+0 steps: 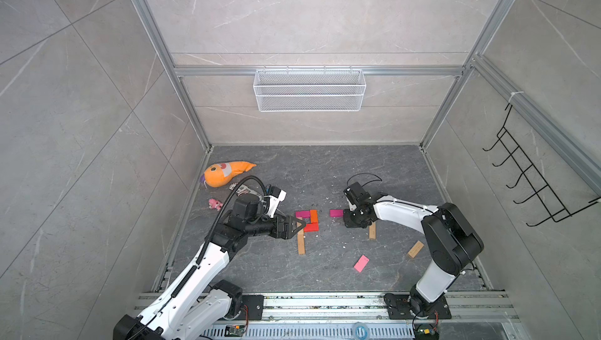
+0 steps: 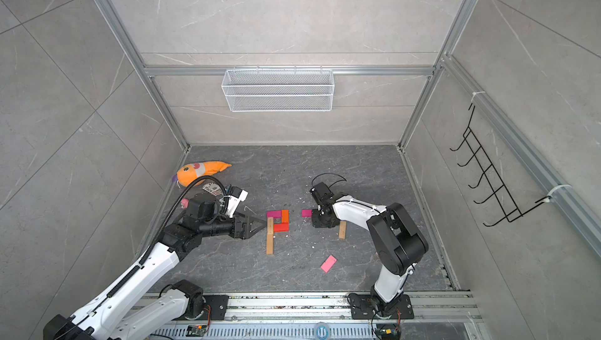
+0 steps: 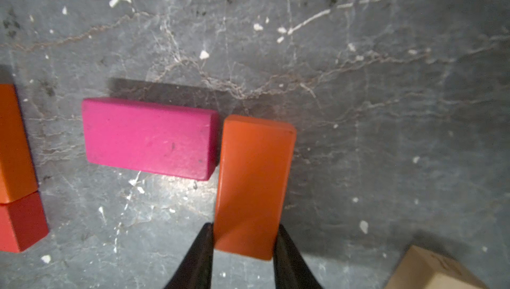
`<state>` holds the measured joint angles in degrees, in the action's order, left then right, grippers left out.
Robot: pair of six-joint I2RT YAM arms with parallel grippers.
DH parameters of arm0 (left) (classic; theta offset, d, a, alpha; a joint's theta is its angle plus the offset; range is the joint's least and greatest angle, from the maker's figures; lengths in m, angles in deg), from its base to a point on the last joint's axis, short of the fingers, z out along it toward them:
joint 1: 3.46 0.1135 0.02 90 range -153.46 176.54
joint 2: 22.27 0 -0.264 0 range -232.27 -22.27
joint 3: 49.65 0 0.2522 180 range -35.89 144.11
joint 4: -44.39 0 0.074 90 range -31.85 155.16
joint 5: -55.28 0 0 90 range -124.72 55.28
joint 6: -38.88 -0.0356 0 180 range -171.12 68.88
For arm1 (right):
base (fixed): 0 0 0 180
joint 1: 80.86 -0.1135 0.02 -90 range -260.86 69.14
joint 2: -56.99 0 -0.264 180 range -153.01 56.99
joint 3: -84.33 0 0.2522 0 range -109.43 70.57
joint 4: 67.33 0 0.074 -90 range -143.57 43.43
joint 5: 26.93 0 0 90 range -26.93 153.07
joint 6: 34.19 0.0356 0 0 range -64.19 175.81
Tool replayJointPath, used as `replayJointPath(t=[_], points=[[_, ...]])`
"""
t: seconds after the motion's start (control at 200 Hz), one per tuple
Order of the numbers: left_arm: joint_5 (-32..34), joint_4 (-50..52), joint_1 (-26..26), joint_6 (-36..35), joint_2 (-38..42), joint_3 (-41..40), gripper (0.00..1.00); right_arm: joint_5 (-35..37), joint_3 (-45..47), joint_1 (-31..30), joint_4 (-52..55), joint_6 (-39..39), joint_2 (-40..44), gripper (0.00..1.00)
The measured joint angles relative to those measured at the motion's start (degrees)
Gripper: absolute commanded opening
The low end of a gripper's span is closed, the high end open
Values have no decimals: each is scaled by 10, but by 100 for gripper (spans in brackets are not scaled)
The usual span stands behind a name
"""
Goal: Assemble the letter p with building blocks
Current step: Assemble the building block at the center of the board.
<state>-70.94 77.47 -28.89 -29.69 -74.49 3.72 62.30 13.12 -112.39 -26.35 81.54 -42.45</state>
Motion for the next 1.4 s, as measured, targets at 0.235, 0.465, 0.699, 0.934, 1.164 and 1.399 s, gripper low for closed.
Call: replayJointPath(t=[0.235, 0.465, 0.699, 0.934, 1.164, 1.399], points=[[-2, -9, 0, 3, 6, 0, 100, 0, -7, -4, 4, 0, -2, 36], [-2, -12, 0, 3, 7, 0, 100, 3, -11, -4, 7, 0, -5, 36], [-2, -11, 0, 2, 5, 0, 100, 8, -11, -5, 13, 2, -7, 41], [-2, -10, 0, 2, 3, 0, 100, 9, -18, -5, 14, 2, -10, 40], [-2, -9, 0, 2, 2, 0, 100, 8, -21, -5, 14, 2, -16, 39], [-1, -1, 0, 2, -5, 5, 100, 9, -21, -5, 15, 2, -17, 38]])
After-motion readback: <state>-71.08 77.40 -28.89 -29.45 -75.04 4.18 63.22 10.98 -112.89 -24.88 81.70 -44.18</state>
